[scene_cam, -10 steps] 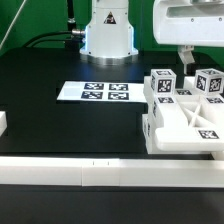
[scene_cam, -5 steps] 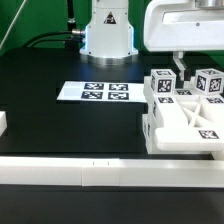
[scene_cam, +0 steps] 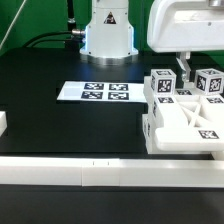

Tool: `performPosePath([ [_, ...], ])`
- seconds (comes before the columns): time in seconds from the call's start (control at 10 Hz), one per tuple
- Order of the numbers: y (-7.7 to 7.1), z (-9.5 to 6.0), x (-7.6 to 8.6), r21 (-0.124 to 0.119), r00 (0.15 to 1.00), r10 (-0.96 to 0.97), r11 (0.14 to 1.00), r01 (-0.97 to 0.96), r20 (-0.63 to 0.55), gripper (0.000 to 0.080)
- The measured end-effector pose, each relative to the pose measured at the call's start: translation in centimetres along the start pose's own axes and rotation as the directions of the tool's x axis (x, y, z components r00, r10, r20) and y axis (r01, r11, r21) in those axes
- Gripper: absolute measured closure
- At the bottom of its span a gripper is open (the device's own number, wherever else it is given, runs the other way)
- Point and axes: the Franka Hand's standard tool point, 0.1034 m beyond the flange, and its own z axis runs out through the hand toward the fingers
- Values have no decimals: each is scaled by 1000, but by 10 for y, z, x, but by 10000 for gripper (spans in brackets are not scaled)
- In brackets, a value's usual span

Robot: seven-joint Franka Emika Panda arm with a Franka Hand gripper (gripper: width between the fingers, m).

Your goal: Assemble chair

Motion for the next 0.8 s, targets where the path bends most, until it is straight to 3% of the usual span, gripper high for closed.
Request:
performPosePath([
  [0.2,1,0,0,0,1000,2,1000,-2,0,429],
  [0.3,2,0,0,-1,1000,4,1000,-4,0,515],
  [0.6,3,0,0,-1,999,35,999,-35,0,515],
  [0.8,5,0,-1,32,969,246,969,-246,-17,515],
])
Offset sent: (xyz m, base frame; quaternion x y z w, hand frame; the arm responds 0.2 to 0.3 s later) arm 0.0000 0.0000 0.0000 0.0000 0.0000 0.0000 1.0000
